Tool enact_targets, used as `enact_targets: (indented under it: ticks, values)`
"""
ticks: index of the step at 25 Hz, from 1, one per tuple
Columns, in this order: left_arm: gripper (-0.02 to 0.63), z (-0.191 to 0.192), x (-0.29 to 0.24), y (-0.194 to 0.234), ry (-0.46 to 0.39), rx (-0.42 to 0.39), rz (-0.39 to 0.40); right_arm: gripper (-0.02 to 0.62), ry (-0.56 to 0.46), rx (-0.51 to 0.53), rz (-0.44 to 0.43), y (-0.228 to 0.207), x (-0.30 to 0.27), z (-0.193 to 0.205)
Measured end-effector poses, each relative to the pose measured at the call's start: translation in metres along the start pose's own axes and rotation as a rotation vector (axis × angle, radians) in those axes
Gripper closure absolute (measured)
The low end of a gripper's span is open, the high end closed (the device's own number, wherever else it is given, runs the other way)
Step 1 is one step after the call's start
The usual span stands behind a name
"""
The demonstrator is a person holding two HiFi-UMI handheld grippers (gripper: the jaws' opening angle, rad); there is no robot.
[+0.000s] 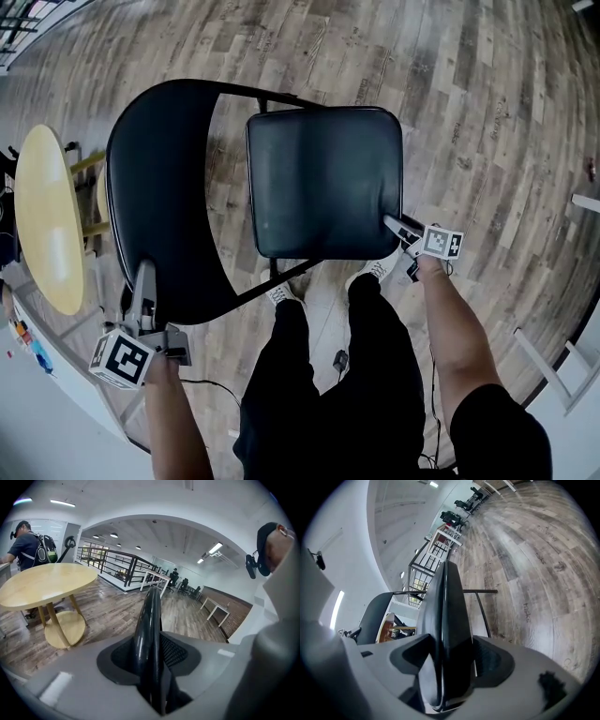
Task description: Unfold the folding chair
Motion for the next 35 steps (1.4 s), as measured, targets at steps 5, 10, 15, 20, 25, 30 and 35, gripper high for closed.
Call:
enact_targets:
  ticks: [5,10,15,20,25,30,35]
  values:
    - [0.468,0.002,-0.003,-0.016,0.005,-0.009,0.004,0.316,0.028,-0.019,-0.023,-0.012,0.002,-0.005]
    - [0.466,0.000,-0.005,-0.015,0.007,-0.021,-0.014,0.316,0.081,-0.032,-0.066,-0.014,-0.001,-0.008]
    - [0.468,0.000,-0.006,-0.015,0.007,-0.016,-0.001,0.316,0.077,-0.067,-0.069,-0.014,0.000,-0.008]
    - [0.468,0.001,-0.007,-0.016,0.009,-0.012,0.006,0.316,0.113,-0.043,-0.005,-0.014,0.005,-0.012]
    - [0.468,0.000,-0.008,-0.014,0.007,-0.016,0.009,0.316,0.137,0.029,0.095,-0.012,0.028,-0.016]
    - [0.468,0.004,-0.009,-0.011,-0.007,-0.020,0.024,0.316,0.162,0.065,0.191,-0.011,0.062,-0.015]
    - [0.468,0.002,-0.005,-0.009,0.003,-0.016,0.011,0.318,0.125,0.104,0.206,0.015,0.083,-0.012]
Point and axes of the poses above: the fingertips, and each gripper's own axes: x backward along the fingers, y to its left, z out of its underside, the point moved 5 cm from there along x, backward along the fingers, and after that the axes turned 5 degrees about -x, right-handed, at the moved point
